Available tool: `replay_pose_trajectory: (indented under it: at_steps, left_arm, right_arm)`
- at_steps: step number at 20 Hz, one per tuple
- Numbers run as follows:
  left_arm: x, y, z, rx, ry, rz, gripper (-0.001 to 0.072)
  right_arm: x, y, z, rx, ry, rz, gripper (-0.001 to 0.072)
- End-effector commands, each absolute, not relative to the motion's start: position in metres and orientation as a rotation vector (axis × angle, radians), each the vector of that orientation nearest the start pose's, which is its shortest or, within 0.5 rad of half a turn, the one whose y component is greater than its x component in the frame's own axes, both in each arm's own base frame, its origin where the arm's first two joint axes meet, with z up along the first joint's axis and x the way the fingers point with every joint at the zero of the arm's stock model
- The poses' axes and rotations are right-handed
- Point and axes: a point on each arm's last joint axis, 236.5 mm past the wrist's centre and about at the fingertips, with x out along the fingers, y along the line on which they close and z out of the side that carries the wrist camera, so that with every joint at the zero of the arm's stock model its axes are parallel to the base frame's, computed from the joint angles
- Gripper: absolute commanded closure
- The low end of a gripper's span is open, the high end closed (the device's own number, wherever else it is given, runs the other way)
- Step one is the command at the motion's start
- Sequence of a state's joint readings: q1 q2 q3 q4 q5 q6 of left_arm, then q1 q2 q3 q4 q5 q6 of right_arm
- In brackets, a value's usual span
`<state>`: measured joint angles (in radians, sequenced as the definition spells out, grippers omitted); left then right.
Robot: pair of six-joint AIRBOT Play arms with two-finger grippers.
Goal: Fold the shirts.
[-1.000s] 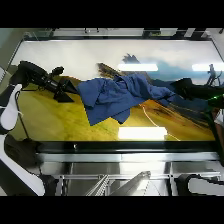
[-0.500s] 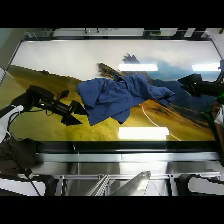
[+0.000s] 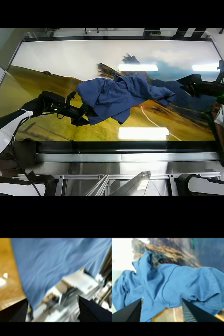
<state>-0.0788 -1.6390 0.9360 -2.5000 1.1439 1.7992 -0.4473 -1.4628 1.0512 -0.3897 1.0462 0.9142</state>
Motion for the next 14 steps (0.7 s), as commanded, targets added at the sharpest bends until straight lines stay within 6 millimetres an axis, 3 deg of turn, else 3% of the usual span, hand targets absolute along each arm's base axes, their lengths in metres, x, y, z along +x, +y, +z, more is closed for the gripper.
replay_pose_trajectory:
  at_steps: [1, 6, 8, 9, 14]
  left_arm:
    - [0.333, -0.204, -0.113, -0.784, 1.584, -0.453, 0.0015]
    - [0.341, -0.217, -0.119, -0.746, 1.531, -0.439, 0.0017]
    - [0.346, -0.216, -0.120, -0.742, 1.513, -0.427, 0.0314]
    - [0.348, -0.215, -0.121, -0.740, 1.502, -0.419, 0.0345]
    - [0.342, -0.216, -0.132, -0.752, 1.543, -0.414, 0.0346]
  right_arm:
    - [0.461, -0.017, 0.019, 0.840, 0.830, 0.327, 0.0160]
    - [0.454, -0.059, -0.019, 0.930, 0.889, 0.205, 0.0160]
    - [0.446, -0.070, -0.037, 0.967, 0.926, 0.188, 0.0160]
    - [0.442, -0.072, -0.048, 0.978, 0.951, 0.182, 0.0160]
    - [0.431, -0.052, -0.096, 1.040, 1.083, 0.193, 0.0160]
